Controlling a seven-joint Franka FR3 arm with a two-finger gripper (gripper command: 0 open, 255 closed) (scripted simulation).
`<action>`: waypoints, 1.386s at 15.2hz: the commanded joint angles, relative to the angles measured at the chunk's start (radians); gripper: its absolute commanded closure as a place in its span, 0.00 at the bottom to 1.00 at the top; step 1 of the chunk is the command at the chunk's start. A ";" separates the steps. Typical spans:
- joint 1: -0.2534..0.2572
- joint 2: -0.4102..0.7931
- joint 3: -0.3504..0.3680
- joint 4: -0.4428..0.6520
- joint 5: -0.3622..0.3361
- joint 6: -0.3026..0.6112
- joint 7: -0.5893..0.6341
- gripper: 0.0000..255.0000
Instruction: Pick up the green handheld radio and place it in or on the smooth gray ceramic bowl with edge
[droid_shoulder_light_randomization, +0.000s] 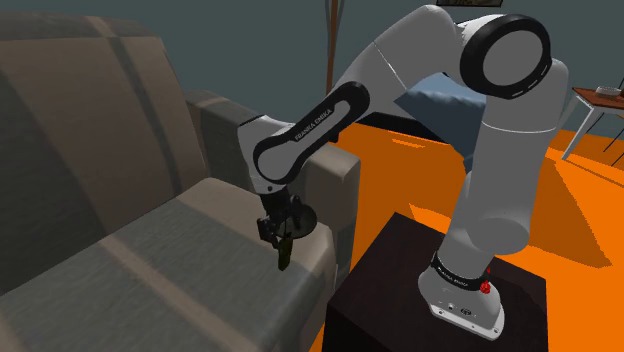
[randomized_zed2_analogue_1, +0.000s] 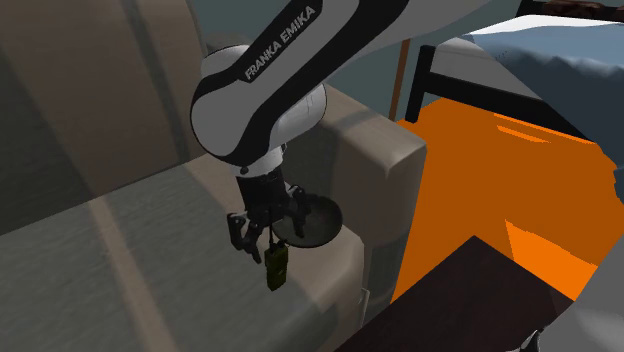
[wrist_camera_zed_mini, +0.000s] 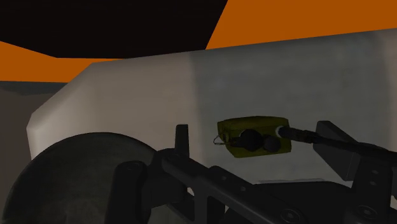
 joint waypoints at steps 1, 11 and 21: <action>0.000 0.001 0.000 0.000 0.000 0.001 0.000 0.00; 0.000 0.001 0.000 0.000 0.000 0.001 0.000 1.00; -0.004 -0.058 0.001 0.031 0.010 -0.088 0.000 1.00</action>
